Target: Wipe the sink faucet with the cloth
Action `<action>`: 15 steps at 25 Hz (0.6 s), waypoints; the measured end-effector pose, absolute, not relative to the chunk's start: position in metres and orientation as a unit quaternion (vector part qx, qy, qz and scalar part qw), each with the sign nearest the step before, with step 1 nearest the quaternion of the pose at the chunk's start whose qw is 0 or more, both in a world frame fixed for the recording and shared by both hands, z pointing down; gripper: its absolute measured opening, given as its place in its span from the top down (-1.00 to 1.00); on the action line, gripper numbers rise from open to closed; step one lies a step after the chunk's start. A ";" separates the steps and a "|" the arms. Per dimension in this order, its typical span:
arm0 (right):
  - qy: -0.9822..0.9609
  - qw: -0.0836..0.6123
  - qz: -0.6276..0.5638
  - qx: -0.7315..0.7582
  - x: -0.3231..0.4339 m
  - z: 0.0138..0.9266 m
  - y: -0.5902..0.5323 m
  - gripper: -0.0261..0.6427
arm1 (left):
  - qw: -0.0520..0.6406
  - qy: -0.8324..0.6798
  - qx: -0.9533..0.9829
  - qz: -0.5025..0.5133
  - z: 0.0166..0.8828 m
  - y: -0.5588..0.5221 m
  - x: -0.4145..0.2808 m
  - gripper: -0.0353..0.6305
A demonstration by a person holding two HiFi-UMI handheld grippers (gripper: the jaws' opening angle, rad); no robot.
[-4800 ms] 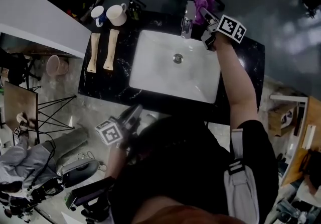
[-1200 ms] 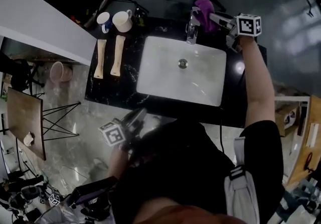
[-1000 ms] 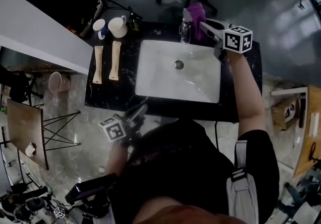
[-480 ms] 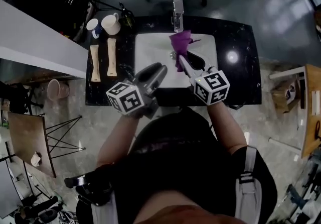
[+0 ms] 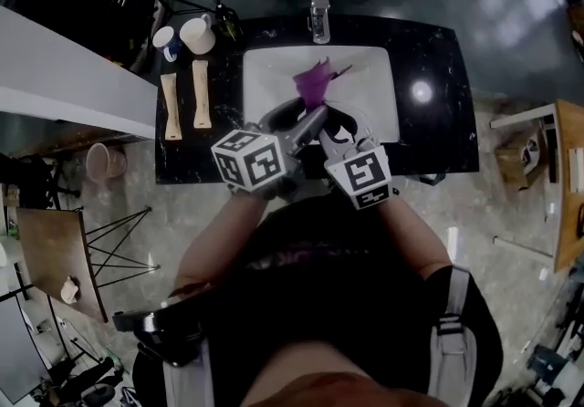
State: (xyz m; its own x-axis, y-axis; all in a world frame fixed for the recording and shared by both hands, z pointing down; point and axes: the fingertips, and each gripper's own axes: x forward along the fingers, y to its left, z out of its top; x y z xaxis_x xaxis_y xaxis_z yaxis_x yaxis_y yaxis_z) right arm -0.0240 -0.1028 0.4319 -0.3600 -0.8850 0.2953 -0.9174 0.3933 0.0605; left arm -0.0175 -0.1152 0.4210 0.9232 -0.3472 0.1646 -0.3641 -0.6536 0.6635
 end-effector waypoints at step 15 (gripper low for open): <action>-0.822 0.099 0.094 0.552 -0.033 0.438 -0.036 0.61 | 0.428 -0.227 0.875 -0.021 0.445 -0.103 -0.050 0.65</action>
